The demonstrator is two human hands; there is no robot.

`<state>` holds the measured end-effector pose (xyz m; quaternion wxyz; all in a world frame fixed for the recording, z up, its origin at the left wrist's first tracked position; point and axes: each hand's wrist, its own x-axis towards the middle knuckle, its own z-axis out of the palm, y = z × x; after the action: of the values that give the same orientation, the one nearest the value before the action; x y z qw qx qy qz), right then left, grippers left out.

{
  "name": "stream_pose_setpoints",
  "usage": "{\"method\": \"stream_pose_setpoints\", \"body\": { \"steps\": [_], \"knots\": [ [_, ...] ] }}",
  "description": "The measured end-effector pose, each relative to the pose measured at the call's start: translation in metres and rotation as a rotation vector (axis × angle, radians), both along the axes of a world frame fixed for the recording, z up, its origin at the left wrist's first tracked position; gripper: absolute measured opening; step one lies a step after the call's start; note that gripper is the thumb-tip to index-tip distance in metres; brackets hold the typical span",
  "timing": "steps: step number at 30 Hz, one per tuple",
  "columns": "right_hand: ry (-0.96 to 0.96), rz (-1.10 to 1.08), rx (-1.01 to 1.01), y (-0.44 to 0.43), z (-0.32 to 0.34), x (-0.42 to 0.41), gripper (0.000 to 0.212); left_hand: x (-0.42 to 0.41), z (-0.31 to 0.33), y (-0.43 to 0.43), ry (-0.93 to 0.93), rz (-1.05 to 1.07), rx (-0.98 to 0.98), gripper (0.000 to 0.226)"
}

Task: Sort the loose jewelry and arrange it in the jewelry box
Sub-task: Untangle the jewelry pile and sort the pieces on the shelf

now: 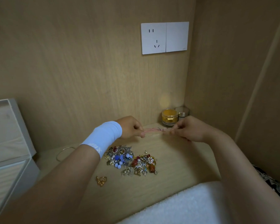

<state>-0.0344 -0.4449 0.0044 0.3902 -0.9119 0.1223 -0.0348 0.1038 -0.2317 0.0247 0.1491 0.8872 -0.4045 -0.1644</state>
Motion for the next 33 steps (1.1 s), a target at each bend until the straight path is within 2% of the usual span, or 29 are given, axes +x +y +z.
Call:
{"method": "stream_pose_setpoints", "body": {
  "steps": [3,9,14,25,29,33],
  "knots": [
    [0.015,-0.07,-0.025,-0.01,-0.006,0.001,0.019,0.007,-0.016,-0.005,-0.011,0.024,0.02,0.012],
    [0.139,-0.107,-0.136,-0.019,-0.019,0.006,0.01,0.012,-0.037,-0.014,-0.073,0.028,0.0,0.013],
    [0.134,-0.154,-0.169,-0.02,-0.024,0.009,0.014,0.011,-0.039,-0.016,-0.147,0.006,-0.037,0.012],
    [0.103,-0.11,-0.364,-0.011,-0.023,0.012,0.019,0.009,-0.042,0.001,-0.136,0.055,-0.119,0.015],
    [-0.021,-0.093,-0.377,0.011,-0.014,0.017,0.011,0.011,-0.024,0.033,-0.157,0.124,-0.162,0.012],
    [-0.142,0.091,-0.319,0.067,-0.005,0.033,0.013,0.003,-0.017,0.071,-0.15,0.191,-0.204,0.013]
  ]
}}
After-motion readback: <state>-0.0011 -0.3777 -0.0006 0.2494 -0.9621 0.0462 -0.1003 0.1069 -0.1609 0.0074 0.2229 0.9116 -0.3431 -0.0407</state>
